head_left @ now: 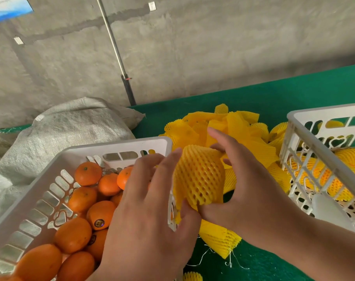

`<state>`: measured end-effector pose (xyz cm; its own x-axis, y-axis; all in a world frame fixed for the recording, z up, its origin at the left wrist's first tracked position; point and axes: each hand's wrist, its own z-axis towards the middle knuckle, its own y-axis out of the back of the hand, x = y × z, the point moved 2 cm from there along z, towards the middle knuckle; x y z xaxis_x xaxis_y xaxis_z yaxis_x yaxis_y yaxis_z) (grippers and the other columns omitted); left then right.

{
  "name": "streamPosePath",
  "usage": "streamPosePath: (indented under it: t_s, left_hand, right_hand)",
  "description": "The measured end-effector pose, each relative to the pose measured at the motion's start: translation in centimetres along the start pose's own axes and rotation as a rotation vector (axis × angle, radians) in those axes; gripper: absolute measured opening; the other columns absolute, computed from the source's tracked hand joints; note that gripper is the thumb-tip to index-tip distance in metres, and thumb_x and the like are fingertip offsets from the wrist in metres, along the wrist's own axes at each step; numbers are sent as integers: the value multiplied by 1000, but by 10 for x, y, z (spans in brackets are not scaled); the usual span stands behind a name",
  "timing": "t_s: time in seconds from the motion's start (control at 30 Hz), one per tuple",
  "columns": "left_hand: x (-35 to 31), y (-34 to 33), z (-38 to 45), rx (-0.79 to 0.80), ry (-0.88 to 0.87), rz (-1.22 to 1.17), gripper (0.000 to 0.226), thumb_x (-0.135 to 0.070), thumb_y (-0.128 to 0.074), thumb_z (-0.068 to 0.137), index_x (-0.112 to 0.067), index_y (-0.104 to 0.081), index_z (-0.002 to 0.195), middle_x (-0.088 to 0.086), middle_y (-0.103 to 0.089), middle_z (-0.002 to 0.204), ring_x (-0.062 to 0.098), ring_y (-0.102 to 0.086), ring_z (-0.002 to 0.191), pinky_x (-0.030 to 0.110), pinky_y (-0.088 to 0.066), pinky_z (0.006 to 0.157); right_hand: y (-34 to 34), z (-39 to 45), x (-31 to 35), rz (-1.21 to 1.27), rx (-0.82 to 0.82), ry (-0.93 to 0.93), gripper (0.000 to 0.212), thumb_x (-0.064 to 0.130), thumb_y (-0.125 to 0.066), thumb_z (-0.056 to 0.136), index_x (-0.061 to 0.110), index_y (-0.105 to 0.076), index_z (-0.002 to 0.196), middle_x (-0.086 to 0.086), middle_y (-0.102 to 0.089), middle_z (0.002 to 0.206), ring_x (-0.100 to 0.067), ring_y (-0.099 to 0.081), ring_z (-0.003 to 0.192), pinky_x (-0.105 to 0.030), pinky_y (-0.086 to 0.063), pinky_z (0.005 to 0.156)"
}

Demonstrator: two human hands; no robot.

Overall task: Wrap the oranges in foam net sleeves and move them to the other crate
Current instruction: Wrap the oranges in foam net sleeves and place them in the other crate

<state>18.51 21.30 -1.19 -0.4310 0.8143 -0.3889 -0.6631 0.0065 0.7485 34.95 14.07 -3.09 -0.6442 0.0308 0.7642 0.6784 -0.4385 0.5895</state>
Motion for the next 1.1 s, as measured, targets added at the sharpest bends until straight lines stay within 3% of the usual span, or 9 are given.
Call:
streamPosePath:
  t_s: [0.13, 0.37, 0.53, 0.6, 0.77, 0.87, 0.97, 1.03, 1.1]
  left_hand:
    - [2, -1, -1, 47, -246, 150, 68, -27, -72, 74, -39, -58, 139, -8, -46, 127, 10, -51, 109, 29, -55, 72]
    - [6, 2, 0, -76, -342, 131, 33, -18, -63, 91, -23, -78, 120, -3, -60, 100, 9, -55, 87, 20, -46, 73]
    - [5, 2, -2, -177, -412, 102, 15, -13, -68, 96, -13, -83, 93, 0, -65, 86, 14, -60, 76, 23, -45, 70]
    - [6, 1, -2, -165, -442, 68, 9, -10, -75, 90, -12, -83, 93, -1, -66, 87, 12, -60, 77, 25, -47, 71]
    - [7, 4, 3, -45, -131, -110, 50, -22, -57, 83, -33, -66, 131, -12, -55, 114, 12, -62, 104, 16, -51, 80]
    - [19, -2, 15, -29, 209, -379, 51, -23, -75, 92, -52, -51, 126, -27, -57, 120, 0, -60, 118, 23, -55, 90]
    - [17, -11, 8, 202, 492, -807, 74, -72, -78, 68, -63, -46, 133, -33, -61, 128, -8, -65, 111, 20, -60, 74]
    - [10, -13, 2, 311, 481, -929, 69, -71, -81, 63, -64, -54, 126, -23, -69, 124, 1, -72, 104, 17, -60, 72]
    - [10, -15, 3, 258, 422, -905, 55, -61, -88, 65, -64, -61, 112, -15, -74, 113, 8, -75, 97, 18, -60, 72]
  right_hand:
    - [-1, -1, 1, -10, 30, -16, 116, 77, -62, 51, 72, 1, 147, 42, -27, 146, 9, -29, 137, -38, -43, 108]
    - [0, -1, 5, -38, 89, -21, 116, 80, -59, 54, 69, 6, 150, 41, -23, 150, 0, -27, 146, -48, -41, 116]
    - [-5, 1, 1, -47, 100, -74, 122, 85, -55, 46, 67, 5, 150, 35, -31, 147, -1, -35, 139, -43, -46, 110]
    - [-5, 1, -1, -26, 93, -92, 124, 84, -57, 44, 66, 1, 151, 33, -34, 146, -1, -39, 136, -40, -49, 107]
    - [5, 5, -2, 7, 48, -66, 133, 100, -62, 37, 68, -1, 150, 39, -27, 145, 7, -30, 134, -39, -46, 108]
    - [9, 4, -1, -6, 23, 5, 122, 91, -66, 46, 72, 0, 146, 47, -22, 140, 16, -27, 130, -36, -43, 105]
    - [6, -1, 1, -29, 45, 104, 117, 78, -73, 57, 66, -4, 151, 47, -22, 141, 17, -26, 134, -28, -42, 101]
    - [2, -3, 3, -43, 77, 159, 114, 76, -69, 59, 62, -6, 154, 46, -23, 142, 16, -28, 135, -22, -41, 98]
    - [-1, -3, 4, -46, 104, 184, 115, 74, -67, 61, 62, -2, 155, 44, -22, 144, 14, -28, 137, -24, -43, 100]
